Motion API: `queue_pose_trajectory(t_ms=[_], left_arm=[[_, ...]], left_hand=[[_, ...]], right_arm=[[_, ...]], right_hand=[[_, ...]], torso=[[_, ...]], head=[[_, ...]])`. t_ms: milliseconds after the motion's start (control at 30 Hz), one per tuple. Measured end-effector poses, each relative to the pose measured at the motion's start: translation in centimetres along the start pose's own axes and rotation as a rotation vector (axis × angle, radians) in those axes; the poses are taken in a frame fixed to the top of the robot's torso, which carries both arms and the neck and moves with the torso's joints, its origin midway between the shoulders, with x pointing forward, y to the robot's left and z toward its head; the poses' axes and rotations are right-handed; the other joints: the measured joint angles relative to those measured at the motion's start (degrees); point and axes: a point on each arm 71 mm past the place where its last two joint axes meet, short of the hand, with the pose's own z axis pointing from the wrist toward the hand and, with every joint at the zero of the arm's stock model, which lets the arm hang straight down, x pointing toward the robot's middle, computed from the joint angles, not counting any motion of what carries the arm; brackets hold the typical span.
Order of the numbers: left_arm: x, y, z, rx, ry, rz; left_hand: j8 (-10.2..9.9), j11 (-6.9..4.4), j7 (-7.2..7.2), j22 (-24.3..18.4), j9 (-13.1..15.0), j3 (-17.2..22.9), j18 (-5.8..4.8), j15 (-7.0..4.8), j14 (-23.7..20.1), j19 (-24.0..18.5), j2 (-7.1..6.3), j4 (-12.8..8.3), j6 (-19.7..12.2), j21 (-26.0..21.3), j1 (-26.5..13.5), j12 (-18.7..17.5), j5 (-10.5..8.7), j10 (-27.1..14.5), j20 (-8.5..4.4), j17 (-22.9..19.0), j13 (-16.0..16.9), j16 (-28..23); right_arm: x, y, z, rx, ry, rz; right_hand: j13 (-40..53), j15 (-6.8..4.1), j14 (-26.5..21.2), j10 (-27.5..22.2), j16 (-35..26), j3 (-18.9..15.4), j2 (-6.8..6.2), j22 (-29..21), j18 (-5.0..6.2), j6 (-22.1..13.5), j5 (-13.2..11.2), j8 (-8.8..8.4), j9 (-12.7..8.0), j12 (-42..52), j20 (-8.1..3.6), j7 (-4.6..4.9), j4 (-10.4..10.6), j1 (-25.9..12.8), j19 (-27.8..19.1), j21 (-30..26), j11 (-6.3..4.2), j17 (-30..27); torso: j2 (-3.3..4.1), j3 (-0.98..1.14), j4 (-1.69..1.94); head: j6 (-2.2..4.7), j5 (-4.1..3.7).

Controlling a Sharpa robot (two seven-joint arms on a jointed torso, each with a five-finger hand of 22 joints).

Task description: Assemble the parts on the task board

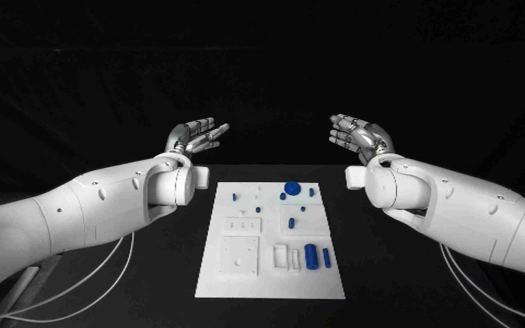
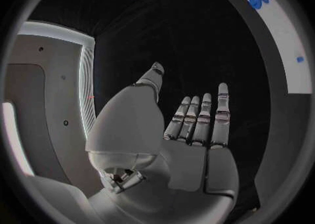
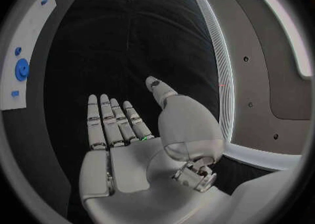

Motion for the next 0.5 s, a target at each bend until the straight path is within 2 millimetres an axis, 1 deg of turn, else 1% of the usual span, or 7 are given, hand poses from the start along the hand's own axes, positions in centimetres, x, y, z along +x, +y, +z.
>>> queue_pose_trajectory(t_ms=[33,67,100,167,367,433,500], left_arm=[[-0.5,-0.3,0.7,-0.002,-0.001,0.006],[-0.8,-0.5,1.1,-0.005,0.000,0.009],[-1.1,-0.7,1.5,-0.008,0.001,0.012],[-1.6,-1.2,2.3,-0.015,0.007,0.015],[-2.2,-1.6,3.2,-0.038,0.030,0.009],[-2.2,-1.6,3.2,-0.047,0.041,0.003],[-2.1,-1.6,3.2,-0.054,0.050,-0.001]], left_hand=[[0.23,0.11,-0.13,0.04,0.06,0.00,0.00,0.05,0.25,0.29,-0.08,0.00,0.16,0.00,0.52,0.00,0.00,0.11,0.12,0.00,0.00,0.00],[0.23,0.21,0.06,0.13,0.12,0.23,0.01,0.21,1.03,1.27,-0.19,0.23,1.04,0.17,1.99,0.00,0.22,1.06,0.40,0.07,0.09,0.00],[0.23,0.31,0.17,0.16,0.14,0.27,-0.01,0.26,1.33,1.63,-0.31,0.27,1.34,0.29,2.57,0.00,0.22,1.35,0.43,0.09,0.09,0.00],[0.23,0.40,0.23,0.16,0.14,0.30,-0.01,0.21,1.40,1.70,-0.26,0.25,1.41,0.30,2.62,0.00,0.22,1.43,0.51,0.09,0.09,0.00],[0.23,0.45,0.23,0.15,0.13,0.44,-0.01,0.20,1.39,1.70,-0.26,0.11,1.40,0.30,2.62,0.00,0.22,1.49,0.51,0.09,0.09,0.22],[0.23,0.70,0.54,0.15,0.13,0.46,-0.01,0.20,1.65,1.70,-0.26,0.09,1.71,0.30,2.62,0.00,0.22,1.78,0.51,0.09,0.09,0.22],[0.23,0.86,0.68,0.18,0.16,0.74,0.06,0.32,2.56,1.97,-0.26,-0.20,2.10,0.30,2.62,0.23,0.21,2.37,0.51,0.13,0.09,0.21]], right_arm=[[-0.3,0.2,0.5,0.008,0.014,0.000],[-0.5,0.4,0.9,0.014,0.025,0.001],[-0.8,0.6,1.4,0.022,0.037,0.000],[-1.2,0.9,2.1,0.040,0.067,-0.003],[-1.7,1.2,3.1,0.092,0.146,-0.017],[-1.7,1.2,3.3,0.109,0.172,-0.023],[-1.7,1.2,3.4,0.111,0.190,-0.054]], right_hand=[[0.00,0.01,0.54,0.28,0.03,0.19,-0.03,0.04,0.00,0.45,0.00,0.00,0.00,0.00,0.15,0.02,-0.19,0.74,0.28,0.00,0.19,0.03],[0.00,0.02,0.98,0.65,0.04,0.35,-0.07,0.04,0.00,0.80,0.00,0.00,0.00,0.00,0.07,0.06,-0.35,1.31,0.55,0.00,0.19,0.03],[0.04,0.07,1.51,1.00,0.04,0.38,-0.10,0.04,0.01,1.17,0.00,0.00,0.04,0.00,0.02,0.08,-0.43,1.86,0.87,0.06,0.17,0.06],[0.08,0.07,2.66,1.56,0.04,0.25,-0.22,0.11,0.01,1.92,0.00,0.15,0.08,0.00,0.07,0.22,-1.09,3.05,1.34,0.29,0.34,0.12],[0.15,0.10,5.59,3.55,0.03,0.28,-0.58,0.22,0.00,4.39,0.00,0.22,0.19,0.00,-0.23,0.55,-2.69,5.67,3.52,0.29,0.24,0.21],[0.21,0.07,6.89,4.55,0.26,0.39,-0.94,0.36,0.00,5.64,0.00,0.22,0.27,0.22,-0.40,0.69,-3.31,6.18,5.18,0.60,0.20,0.30],[0.32,-0.12,9.69,6.83,0.26,0.67,-1.09,0.53,0.00,7.92,-0.05,0.55,0.38,0.22,-0.67,0.95,-4.01,6.93,7.87,0.84,-0.08,0.42]], torso=[[-0.01,-0.01,0.00],[-0.01,0.00,-0.01],[-0.01,0.00,-0.02],[-0.01,0.00,-0.03],[-0.02,0.00,-0.03],[-0.02,0.00,-0.03],[-0.02,-0.02,-0.03]], head=[[0.00,0.01],[-0.01,0.01],[-0.01,0.01],[-0.01,0.01],[-0.02,0.01],[-0.02,0.01],[0.03,0.02]])
